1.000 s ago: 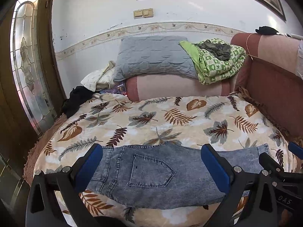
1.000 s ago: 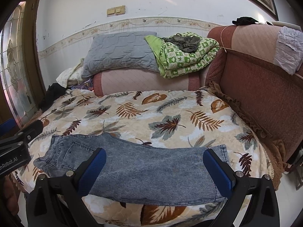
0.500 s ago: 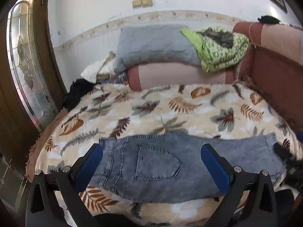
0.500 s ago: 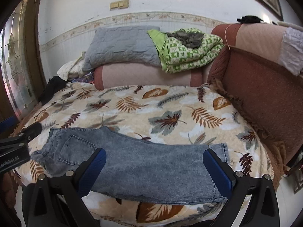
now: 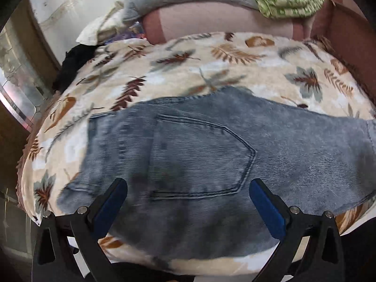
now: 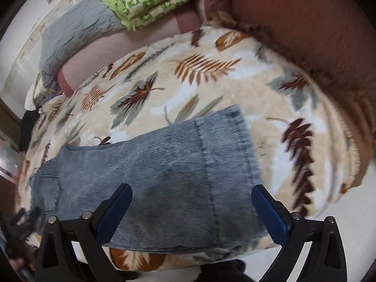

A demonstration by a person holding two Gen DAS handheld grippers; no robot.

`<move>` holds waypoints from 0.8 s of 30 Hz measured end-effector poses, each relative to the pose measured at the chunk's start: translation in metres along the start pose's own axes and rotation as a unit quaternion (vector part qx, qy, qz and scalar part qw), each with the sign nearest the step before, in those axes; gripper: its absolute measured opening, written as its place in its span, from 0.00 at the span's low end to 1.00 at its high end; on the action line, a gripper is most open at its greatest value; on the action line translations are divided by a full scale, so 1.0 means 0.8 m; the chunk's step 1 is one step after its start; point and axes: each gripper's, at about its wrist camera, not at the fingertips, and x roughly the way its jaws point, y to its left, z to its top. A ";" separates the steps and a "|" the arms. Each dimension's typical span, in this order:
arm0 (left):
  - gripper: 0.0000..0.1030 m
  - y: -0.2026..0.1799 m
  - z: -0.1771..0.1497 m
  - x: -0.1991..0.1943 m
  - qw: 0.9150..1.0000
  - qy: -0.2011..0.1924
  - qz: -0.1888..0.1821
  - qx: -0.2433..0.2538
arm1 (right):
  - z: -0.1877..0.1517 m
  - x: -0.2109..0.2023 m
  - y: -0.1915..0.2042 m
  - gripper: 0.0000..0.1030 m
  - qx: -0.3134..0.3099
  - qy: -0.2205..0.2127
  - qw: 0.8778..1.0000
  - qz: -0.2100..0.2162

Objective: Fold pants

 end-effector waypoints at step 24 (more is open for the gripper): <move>1.00 0.011 0.086 0.135 0.991 0.033 0.128 0.032 | 0.002 0.096 0.049 0.61 -0.066 -0.024 0.996 -0.048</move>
